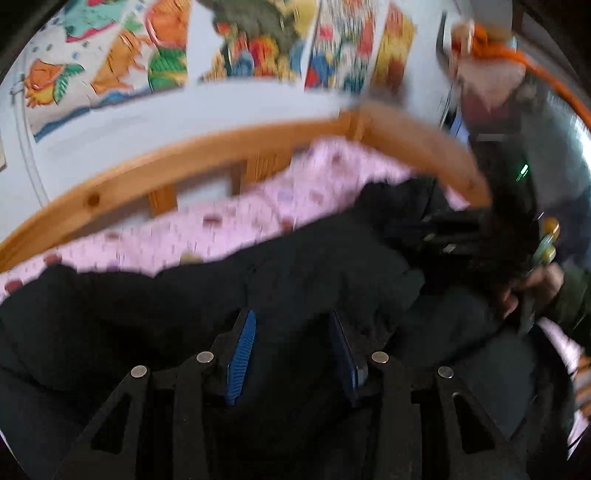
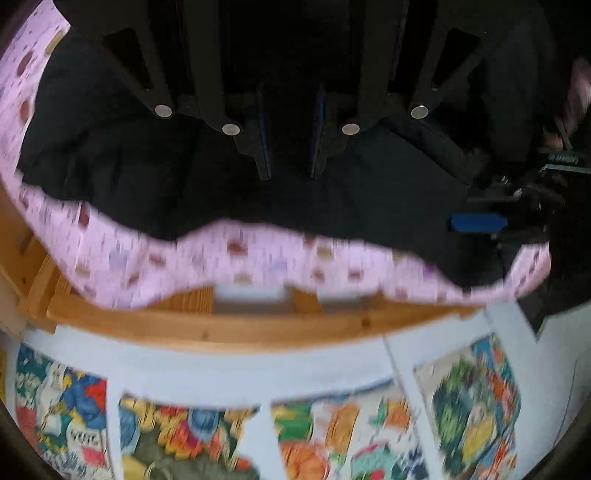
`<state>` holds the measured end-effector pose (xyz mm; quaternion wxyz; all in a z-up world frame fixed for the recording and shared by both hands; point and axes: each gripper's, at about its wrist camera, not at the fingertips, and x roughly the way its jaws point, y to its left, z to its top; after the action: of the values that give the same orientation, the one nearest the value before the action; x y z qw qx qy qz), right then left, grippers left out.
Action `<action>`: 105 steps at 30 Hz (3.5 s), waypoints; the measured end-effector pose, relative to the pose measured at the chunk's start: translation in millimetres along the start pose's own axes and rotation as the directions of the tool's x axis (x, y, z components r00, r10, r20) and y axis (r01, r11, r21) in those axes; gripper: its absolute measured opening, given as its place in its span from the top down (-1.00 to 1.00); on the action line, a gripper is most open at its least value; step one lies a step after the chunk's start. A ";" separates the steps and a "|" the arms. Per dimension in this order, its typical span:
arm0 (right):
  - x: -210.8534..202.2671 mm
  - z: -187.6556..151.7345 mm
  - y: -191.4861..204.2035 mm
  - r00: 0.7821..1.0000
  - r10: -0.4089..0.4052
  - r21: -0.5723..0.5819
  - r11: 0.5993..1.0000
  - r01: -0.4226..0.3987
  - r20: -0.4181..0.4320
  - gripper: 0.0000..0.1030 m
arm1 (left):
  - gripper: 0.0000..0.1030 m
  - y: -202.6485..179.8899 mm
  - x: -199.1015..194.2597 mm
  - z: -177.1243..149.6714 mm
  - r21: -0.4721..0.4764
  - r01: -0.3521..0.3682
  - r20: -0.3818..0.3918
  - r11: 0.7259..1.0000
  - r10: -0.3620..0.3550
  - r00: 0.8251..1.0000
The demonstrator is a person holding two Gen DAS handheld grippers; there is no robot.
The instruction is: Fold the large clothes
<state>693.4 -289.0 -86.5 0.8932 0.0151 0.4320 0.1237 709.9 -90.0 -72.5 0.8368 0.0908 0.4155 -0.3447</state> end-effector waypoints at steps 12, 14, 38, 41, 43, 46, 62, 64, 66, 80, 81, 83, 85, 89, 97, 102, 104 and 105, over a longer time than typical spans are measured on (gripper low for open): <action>22.1 -22.3 12.6 0.998 -0.070 -0.061 0.996 0.070 -0.001 0.66 | 0.27 -31.5 29.4 -9.1 0.096 -0.182 -0.078 0.979 0.190 0.979; 6.4 -19.6 12.9 0.998 -0.054 -0.038 0.998 0.056 0.041 0.64 | 0.26 -32.6 11.3 -7.5 0.067 -0.180 -0.040 0.981 0.183 0.982; -250.6 -42.0 93.7 0.897 -0.147 0.020 0.988 0.153 0.417 -0.82 | -0.99 -123.5 -244.7 -24.4 -0.182 -0.303 0.348 0.936 0.349 0.870; -277.1 -53.8 107.0 0.885 -0.152 0.010 0.986 0.165 0.439 -0.86 | -0.99 -142.7 -268.4 -33.0 -0.164 -0.327 0.364 0.931 0.365 0.857; -292.6 -61.7 113.9 0.880 -0.155 -0.001 0.985 0.174 0.449 -0.87 | -0.99 -153.0 -280.4 -38.3 -0.150 -0.339 0.369 0.929 0.371 0.852; -313.1 -73.8 122.4 0.873 -0.160 -0.009 0.983 0.185 0.461 -0.88 | -0.99 -170.7 -300.6 -48.3 -0.127 -0.362 0.386 0.924 0.382 0.840; -398.5 -165.1 148.7 0.864 -0.174 -0.009 0.979 0.202 0.473 -0.89 | -0.99 -235.2 -361.9 -117.1 -0.163 -0.333 0.424 0.929 0.371 0.827; -404.8 -176.3 151.1 0.863 -0.174 -0.007 0.979 0.202 0.473 -0.89 | -0.99 -239.5 -365.0 -127.7 -0.176 -0.322 0.421 0.930 0.367 0.830; -411.3 -189.8 154.5 0.864 -0.171 -0.008 0.980 0.198 0.473 -0.89 | -0.99 -244.7 -368.0 -140.4 -0.182 -0.323 0.414 0.929 0.371 0.832; -424.2 -269.5 186.7 0.872 -0.151 -0.081 0.974 0.212 0.466 -0.89 | -0.99 -271.4 -374.7 -226.1 -0.087 -0.361 0.385 0.929 0.365 0.848; -423.3 -273.9 187.9 0.874 -0.149 -0.084 0.974 0.211 0.462 -0.89 | -0.99 -271.8 -374.6 -231.1 -0.082 -0.359 0.382 0.930 0.362 0.850; -420.7 -285.5 190.4 0.881 -0.146 -0.089 0.974 0.207 0.450 -0.89 | -0.99 -272.6 -373.9 -239.0 -0.074 -0.358 0.375 0.931 0.359 0.855; -418.8 -295.2 192.1 0.885 -0.148 -0.095 0.973 0.210 0.442 -0.89 | -0.99 -273.0 -372.2 -249.5 -0.055 -0.359 0.364 0.932 0.353 0.862; -411.1 -319.0 191.5 0.897 -0.157 -0.109 0.969 0.220 0.413 -0.89 | -0.99 -272.7 -364.8 -270.6 -0.014 -0.361 0.334 0.933 0.344 0.877; -381.4 -355.8 178.3 0.929 -0.180 -0.062 0.976 0.210 0.323 -0.89 | -0.99 -261.8 -338.8 -311.2 0.022 -0.335 0.260 0.942 0.319 0.911; -361.3 -370.7 175.5 0.946 -0.174 -0.068 0.977 0.200 0.274 -0.89 | -0.99 -268.1 -322.1 -326.5 0.083 -0.335 0.218 0.939 0.310 0.925; -353.7 -375.8 176.5 0.952 -0.172 -0.085 0.976 0.198 0.252 -0.89 | -0.99 -272.0 -317.2 -331.4 0.116 -0.329 0.204 0.937 0.302 0.931; -350.6 -377.4 176.3 0.955 -0.171 -0.092 0.976 0.198 0.242 -0.89 | -0.99 -274.6 -314.6 -334.3 0.135 -0.330 0.196 0.934 0.301 0.933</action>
<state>155.0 -230.4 -30.1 0.9447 -0.0626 0.3160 0.0616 188.0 9.6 -10.4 0.9036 0.1957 0.2917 -0.2453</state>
